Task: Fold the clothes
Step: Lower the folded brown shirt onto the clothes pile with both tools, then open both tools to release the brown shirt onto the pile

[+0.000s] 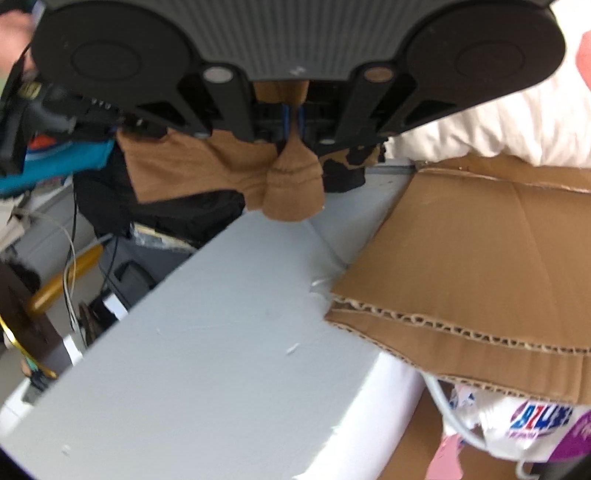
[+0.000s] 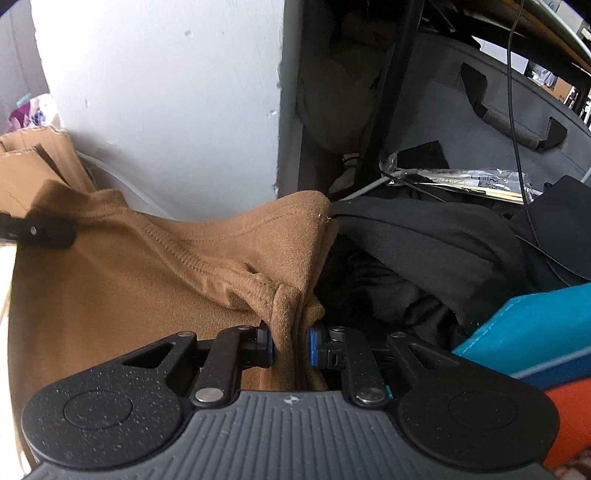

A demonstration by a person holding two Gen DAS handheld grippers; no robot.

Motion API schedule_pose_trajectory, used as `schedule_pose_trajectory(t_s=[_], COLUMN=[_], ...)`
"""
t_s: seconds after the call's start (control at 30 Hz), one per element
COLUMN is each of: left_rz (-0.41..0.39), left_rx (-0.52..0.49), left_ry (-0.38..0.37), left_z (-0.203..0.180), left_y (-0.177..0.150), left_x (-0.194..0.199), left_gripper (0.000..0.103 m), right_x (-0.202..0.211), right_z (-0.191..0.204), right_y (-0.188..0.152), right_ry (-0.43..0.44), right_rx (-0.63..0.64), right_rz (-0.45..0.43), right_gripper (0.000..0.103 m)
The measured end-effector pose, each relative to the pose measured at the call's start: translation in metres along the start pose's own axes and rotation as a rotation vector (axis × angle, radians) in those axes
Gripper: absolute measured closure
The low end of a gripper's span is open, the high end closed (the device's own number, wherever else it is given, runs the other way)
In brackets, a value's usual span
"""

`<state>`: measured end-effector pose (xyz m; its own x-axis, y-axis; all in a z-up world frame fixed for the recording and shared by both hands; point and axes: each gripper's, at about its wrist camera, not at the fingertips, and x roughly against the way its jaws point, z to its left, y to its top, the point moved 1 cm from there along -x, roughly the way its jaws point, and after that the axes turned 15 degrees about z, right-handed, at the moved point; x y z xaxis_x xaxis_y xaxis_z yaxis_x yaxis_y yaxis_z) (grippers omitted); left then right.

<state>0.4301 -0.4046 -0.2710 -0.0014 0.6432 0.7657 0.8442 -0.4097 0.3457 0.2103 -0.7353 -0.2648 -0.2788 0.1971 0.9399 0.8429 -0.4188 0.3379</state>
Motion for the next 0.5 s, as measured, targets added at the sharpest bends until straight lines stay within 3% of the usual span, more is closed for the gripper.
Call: schedule_pose_trajectory(t_s=[0.1, 0.2, 0.3, 0.5], left_rz=[0.018, 0.032, 0.03, 0.02], left_rx=[0.016, 0.055, 0.068, 0.028], left_ry=[0.026, 0.037, 0.048, 0.065], left_z=[0.002, 0.01, 0.014, 0.01], left_y=[0.001, -0.002, -0.008, -0.015], left_x=[-0.01, -0.015, -0.012, 0.01], left_gripper=[0.096, 0.084, 0.077, 0.071], right_x=[-0.009, -0.019, -0.027, -0.014], right_z=[0.001, 0.0, -0.001, -0.002], right_y=[0.003, 0.005, 0.007, 0.003], right_ry=[-0.019, -0.036, -0.054, -0.079], right_rx=[0.013, 0.018, 0.012, -0.011], right_rz=[0.011, 0.021, 0.021, 0.001], right_gripper=[0.084, 0.08, 0.065, 0.062])
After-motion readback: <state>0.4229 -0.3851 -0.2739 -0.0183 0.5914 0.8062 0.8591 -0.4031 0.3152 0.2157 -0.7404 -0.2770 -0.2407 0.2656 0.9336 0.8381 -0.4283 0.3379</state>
